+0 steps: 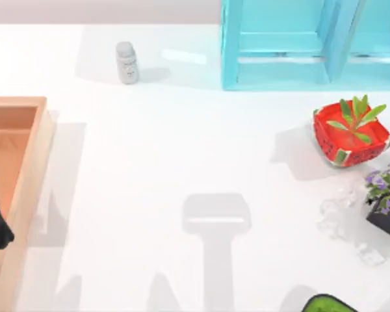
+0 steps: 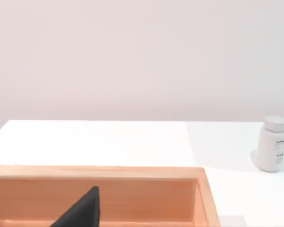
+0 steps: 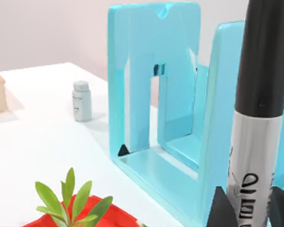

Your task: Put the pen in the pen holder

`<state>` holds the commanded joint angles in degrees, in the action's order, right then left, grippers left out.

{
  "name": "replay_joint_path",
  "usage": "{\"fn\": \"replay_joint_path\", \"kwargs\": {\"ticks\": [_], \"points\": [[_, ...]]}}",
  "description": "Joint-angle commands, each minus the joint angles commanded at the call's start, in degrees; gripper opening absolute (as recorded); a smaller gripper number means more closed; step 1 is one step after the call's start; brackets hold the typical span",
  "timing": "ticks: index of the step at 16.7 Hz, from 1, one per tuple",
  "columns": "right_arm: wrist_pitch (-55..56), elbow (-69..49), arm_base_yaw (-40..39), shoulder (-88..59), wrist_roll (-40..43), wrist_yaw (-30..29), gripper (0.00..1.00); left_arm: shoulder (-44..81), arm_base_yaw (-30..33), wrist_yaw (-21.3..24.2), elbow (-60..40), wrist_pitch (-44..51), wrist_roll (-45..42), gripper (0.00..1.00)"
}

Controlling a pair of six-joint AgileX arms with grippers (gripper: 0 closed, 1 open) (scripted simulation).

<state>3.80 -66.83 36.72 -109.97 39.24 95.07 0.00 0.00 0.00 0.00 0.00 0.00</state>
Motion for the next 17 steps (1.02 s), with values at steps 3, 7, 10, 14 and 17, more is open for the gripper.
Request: {"fn": "replay_joint_path", "kwargs": {"ticks": [3,7,10,14,17], "points": [[0.00,0.00,0.00,0.00,0.00,0.00,0.15,0.00,0.00,0.00,0.00,0.00,0.00,1.00],[0.00,0.00,0.00,0.00,0.00,0.00,0.45,0.00,0.00,0.00,0.00,0.00,0.00,1.00],[0.00,0.00,0.00,0.00,0.00,0.00,0.68,0.00,0.00,0.00,0.00,0.00,0.00,1.00],[0.00,0.00,0.00,0.00,0.00,0.00,0.98,0.00,0.00,0.00,0.00,0.00,0.00,1.00],[0.00,0.00,0.00,0.00,0.00,0.00,1.00,0.00,0.00,0.00,0.00,0.00,0.00,1.00]]}}
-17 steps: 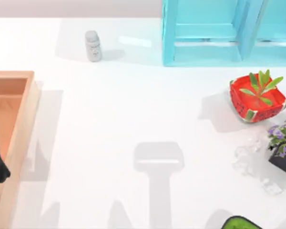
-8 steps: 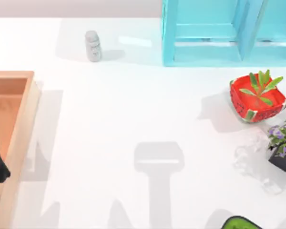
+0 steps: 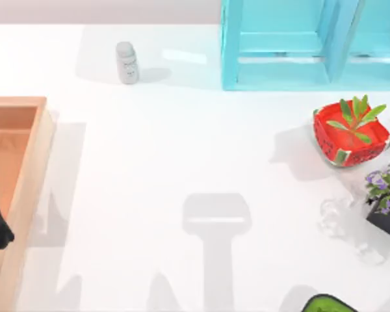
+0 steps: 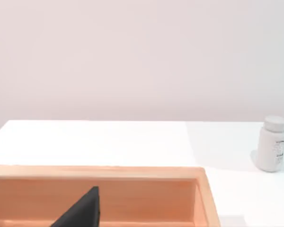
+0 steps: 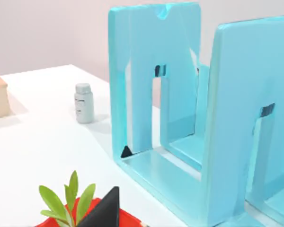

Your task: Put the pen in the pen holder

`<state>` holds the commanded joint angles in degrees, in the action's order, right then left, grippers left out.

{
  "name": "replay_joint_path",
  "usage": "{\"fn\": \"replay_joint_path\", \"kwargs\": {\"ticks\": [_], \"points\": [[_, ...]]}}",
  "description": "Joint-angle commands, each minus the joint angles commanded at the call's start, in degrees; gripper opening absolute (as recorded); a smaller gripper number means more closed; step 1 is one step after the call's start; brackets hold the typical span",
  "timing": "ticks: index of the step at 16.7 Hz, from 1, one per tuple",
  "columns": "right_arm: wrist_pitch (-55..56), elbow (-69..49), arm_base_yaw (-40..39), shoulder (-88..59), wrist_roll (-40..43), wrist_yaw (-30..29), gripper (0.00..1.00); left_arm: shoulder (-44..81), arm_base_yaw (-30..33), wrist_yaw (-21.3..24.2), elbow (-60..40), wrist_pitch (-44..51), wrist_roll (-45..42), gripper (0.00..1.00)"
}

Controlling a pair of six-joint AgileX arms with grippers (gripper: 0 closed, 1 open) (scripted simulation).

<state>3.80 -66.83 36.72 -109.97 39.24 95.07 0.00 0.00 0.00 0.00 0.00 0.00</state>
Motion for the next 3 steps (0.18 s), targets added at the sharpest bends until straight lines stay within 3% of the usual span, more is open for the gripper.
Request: {"fn": "replay_joint_path", "kwargs": {"ticks": [3], "points": [[0.00,0.00,0.00,0.00,0.00,0.00,1.00,0.00,0.00,0.00,0.00,0.00,0.00,1.00]]}}
